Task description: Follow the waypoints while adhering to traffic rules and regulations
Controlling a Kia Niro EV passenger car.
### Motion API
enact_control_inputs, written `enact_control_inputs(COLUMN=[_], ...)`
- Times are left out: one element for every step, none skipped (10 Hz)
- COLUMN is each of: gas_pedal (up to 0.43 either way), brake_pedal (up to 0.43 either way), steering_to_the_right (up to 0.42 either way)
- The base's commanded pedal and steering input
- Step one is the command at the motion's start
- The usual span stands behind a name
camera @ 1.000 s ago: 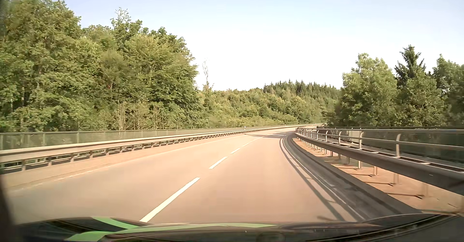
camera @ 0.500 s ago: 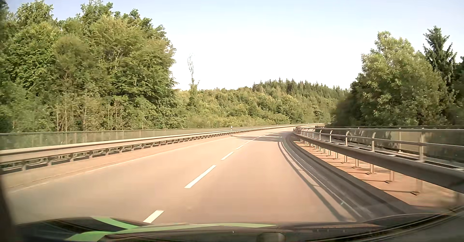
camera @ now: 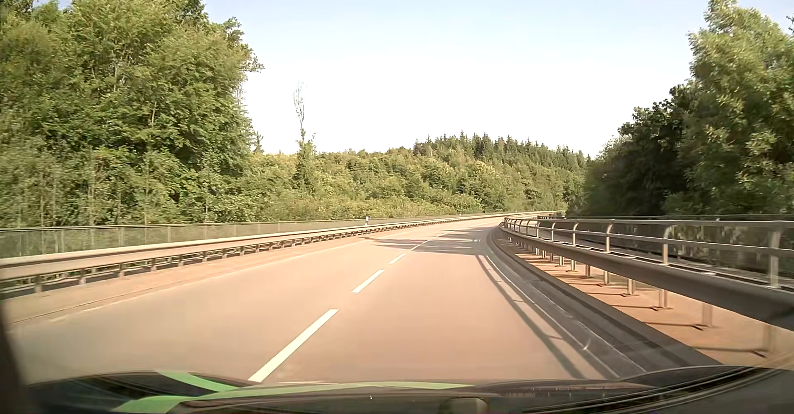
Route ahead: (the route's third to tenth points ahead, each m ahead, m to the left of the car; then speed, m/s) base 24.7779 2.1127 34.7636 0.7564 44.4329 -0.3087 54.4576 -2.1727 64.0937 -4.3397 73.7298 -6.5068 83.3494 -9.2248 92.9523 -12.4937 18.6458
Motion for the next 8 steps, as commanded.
enact_control_inputs(gas_pedal=[0.169,0.177,0.177,0.177,0.177,0.177,0.177,0.177], brake_pedal=[0.000,0.000,0.000,0.000,0.000,0.000,0.000,0.000], steering_to_the_right=[0.018,0.018,0.018,0.018,0.018,0.018,0.018,0.018])
